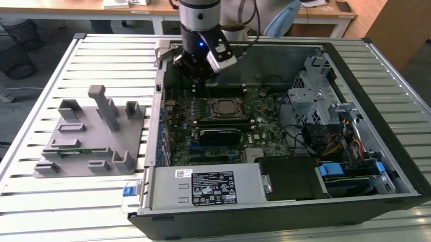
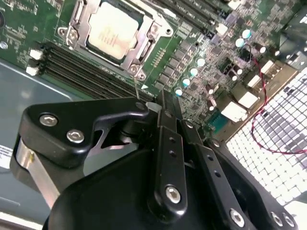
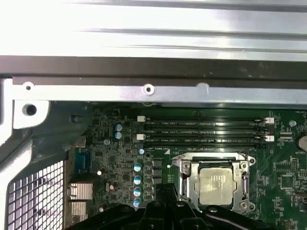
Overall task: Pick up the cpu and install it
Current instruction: 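Install the first cpu locking lever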
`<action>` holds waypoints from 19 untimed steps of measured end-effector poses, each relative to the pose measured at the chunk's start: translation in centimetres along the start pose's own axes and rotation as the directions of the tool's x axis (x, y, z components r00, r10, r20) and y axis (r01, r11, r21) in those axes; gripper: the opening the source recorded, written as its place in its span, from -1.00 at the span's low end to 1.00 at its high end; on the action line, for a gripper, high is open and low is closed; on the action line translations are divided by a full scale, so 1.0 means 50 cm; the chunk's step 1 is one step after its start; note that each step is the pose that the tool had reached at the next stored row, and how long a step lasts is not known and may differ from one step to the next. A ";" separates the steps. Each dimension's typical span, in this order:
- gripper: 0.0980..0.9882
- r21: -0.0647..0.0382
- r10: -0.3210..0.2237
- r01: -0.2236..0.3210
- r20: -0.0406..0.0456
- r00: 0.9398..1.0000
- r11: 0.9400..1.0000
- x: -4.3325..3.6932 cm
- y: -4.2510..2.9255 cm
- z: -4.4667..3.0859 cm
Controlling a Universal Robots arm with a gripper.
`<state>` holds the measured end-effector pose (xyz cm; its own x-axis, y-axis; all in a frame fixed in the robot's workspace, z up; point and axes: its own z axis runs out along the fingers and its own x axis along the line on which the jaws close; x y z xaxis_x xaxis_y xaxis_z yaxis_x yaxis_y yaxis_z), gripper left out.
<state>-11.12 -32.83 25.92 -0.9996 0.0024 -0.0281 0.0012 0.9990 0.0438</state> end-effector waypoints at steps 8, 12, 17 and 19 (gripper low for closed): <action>-0.98 0.000 0.000 0.000 0.000 1.000 1.000 0.012 0.026 0.007; -0.98 -0.001 0.000 0.000 0.000 1.000 1.000 0.013 0.036 0.010; -0.98 -0.001 0.000 0.000 0.000 1.000 1.000 -0.004 0.039 0.011; -0.98 -0.001 0.000 0.000 0.000 1.000 1.000 -0.016 0.040 0.012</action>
<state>-10.32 -30.81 25.45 -0.9996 0.0024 -0.0281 0.0012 0.9990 0.0443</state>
